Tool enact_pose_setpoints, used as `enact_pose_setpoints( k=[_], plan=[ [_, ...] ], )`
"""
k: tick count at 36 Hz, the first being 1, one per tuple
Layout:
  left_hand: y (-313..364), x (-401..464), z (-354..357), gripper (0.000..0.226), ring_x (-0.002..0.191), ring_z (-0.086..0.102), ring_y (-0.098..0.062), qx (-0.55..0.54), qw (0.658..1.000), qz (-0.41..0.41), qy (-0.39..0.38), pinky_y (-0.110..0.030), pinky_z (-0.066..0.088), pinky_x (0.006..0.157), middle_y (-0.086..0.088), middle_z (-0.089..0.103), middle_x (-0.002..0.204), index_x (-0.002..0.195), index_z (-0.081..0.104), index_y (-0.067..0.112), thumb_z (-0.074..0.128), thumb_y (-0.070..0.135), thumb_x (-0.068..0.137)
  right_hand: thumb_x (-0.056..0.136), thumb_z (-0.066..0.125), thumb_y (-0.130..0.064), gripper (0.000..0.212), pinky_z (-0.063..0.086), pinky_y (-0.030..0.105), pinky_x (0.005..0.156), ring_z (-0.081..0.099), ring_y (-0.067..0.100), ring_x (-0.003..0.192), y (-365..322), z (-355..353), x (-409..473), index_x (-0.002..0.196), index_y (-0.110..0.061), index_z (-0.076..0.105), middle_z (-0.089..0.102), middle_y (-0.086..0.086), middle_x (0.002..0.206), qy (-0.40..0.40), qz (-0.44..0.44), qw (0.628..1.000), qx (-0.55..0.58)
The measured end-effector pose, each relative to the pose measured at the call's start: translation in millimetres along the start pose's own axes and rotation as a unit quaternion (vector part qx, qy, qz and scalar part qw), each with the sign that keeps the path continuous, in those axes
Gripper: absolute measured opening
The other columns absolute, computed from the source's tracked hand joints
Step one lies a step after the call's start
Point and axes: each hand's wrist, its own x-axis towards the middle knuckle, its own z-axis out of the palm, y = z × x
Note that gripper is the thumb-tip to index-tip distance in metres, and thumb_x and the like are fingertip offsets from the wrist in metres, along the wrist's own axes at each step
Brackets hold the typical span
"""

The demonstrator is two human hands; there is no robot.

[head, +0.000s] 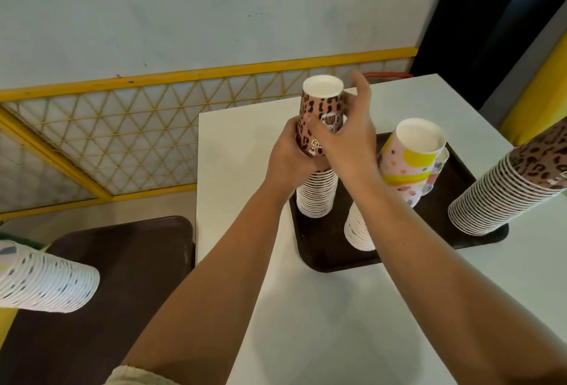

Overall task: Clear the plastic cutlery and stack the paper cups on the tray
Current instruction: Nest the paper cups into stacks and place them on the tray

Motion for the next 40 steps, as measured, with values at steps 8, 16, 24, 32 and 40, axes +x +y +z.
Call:
enact_pose_setpoints(
  k=[8, 16, 24, 32, 40],
  plan=[
    [-8, -9, 5, 0.062, 0.095, 0.055, -0.005, 0.079, 0.996, 0.021, 0.027, 0.001, 0.039, 0.068, 0.001, 0.064, 0.116, 0.127, 0.049, 0.011, 0.078, 0.011, 0.072, 0.081, 0.07, -0.018, 0.087, 0.033, 0.013, 0.095, 0.043, 0.008, 0.126, 12, 2, -13, 0.147, -0.019, 0.013, 0.047, -0.004, 0.131, -0.011, 0.022, 1.0, 0.006],
    [-3, -47, -20, 0.077, 0.134, 0.035, -0.009, 0.112, 0.989, 0.035, 0.092, -0.015, 0.028, 0.105, 0.001, 0.039, 0.147, 0.143, 0.033, 0.014, 0.075, 0.023, 0.079, 0.085, 0.065, -0.03, 0.087, 0.013, 0.035, 0.115, 0.002, 0.028, 0.146, -12, -7, -31, 0.149, -0.013, 0.009, 0.013, 0.007, 0.157, 0.008, -0.106, 0.993, -0.049],
    [23, -105, -77, 0.033, 0.118, 0.044, -0.01, 0.199, 0.924, 0.143, 0.294, -0.003, 0.029, 0.093, 0.001, 0.052, 0.126, 0.127, 0.05, 0.013, 0.046, 0.023, 0.095, 0.085, 0.06, -0.014, 0.036, 0.039, 0.043, 0.103, 0.042, 0.016, 0.126, -43, 10, -55, 0.12, -0.006, 0.055, 0.047, 0.01, 0.132, 0.034, -0.268, 0.963, 0.022],
    [13, -150, -143, 0.026, 0.112, 0.048, -0.016, 0.282, 0.845, 0.143, 0.432, -0.03, 0.033, 0.094, -0.003, 0.058, 0.119, 0.111, 0.062, 0.015, 0.052, 0.022, 0.088, 0.081, 0.054, -0.026, 0.037, 0.042, 0.046, 0.096, 0.051, 0.023, 0.114, -56, 64, -92, 0.113, -0.01, 0.059, 0.054, 0.008, 0.121, -0.148, -0.298, 0.943, -0.027],
    [-16, -189, -208, 0.042, 0.121, 0.043, -0.031, 0.301, 0.786, 0.078, 0.534, -0.034, 0.035, 0.101, -0.014, 0.047, 0.131, 0.119, 0.055, 0.008, 0.063, 0.023, 0.082, 0.08, 0.065, -0.023, 0.044, 0.038, 0.043, 0.1, 0.046, 0.024, 0.12, -60, 132, -137, 0.122, -0.014, 0.054, 0.047, 0.006, 0.127, -0.278, -0.267, 0.919, -0.086]
  ],
)
